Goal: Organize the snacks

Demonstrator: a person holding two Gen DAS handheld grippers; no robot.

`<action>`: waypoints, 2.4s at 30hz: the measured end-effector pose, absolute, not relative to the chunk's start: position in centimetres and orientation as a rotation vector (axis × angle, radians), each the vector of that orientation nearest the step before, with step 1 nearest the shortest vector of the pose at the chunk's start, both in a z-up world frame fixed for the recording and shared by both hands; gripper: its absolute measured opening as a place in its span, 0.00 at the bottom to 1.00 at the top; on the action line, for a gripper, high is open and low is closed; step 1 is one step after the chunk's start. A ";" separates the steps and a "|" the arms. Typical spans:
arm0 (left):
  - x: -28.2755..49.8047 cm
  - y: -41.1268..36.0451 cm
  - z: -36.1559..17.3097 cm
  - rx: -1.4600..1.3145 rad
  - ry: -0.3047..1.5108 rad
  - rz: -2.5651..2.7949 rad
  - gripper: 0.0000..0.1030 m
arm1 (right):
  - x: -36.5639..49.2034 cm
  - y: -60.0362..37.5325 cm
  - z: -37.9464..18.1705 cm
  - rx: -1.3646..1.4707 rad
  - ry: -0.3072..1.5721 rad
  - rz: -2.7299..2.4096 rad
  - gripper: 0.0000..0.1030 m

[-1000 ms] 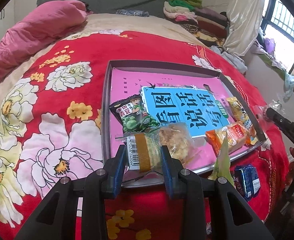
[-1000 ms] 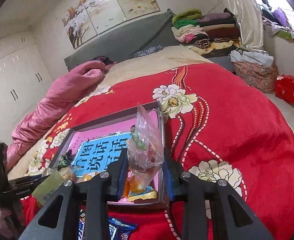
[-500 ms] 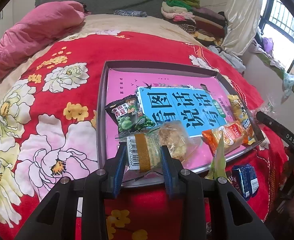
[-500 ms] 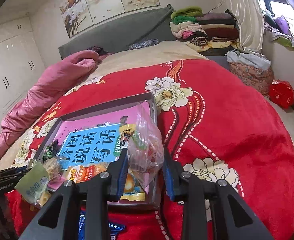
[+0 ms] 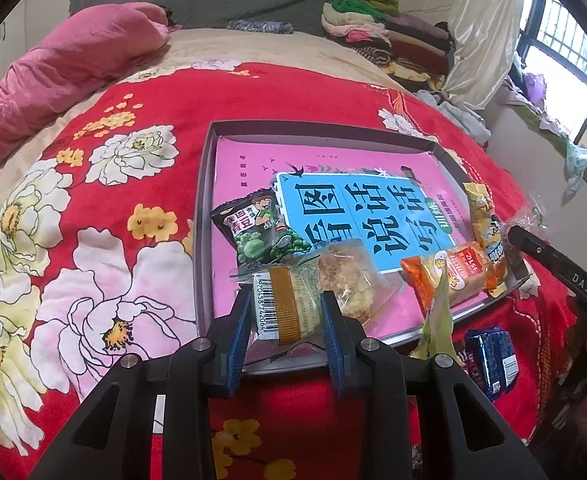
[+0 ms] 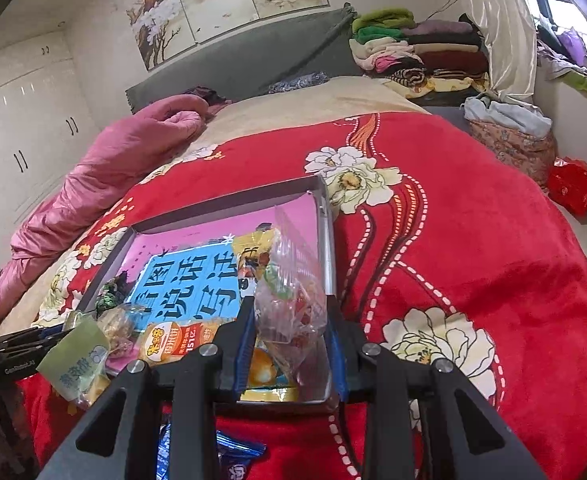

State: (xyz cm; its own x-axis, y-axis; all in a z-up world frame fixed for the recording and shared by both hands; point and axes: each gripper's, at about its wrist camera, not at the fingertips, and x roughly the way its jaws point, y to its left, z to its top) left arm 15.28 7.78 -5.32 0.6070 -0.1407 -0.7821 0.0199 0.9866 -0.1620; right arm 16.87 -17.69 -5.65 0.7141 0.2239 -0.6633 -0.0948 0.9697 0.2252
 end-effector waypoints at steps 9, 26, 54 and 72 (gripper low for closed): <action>15.3 7.9 -5.5 -0.138 0.919 -0.087 0.34 | 16.5 -17.2 -5.8 0.201 0.765 0.211 0.32; 15.3 7.9 -5.8 -0.137 0.935 -0.096 0.34 | 16.7 -17.3 -6.0 0.201 0.779 0.190 0.33; 15.3 8.0 -5.9 -0.145 0.943 -0.096 0.34 | 16.9 -17.6 -6.8 0.309 0.819 0.269 0.34; 15.1 8.1 -5.4 -0.140 0.934 -0.085 0.37 | 16.4 -18.5 -5.6 0.287 0.771 0.201 0.42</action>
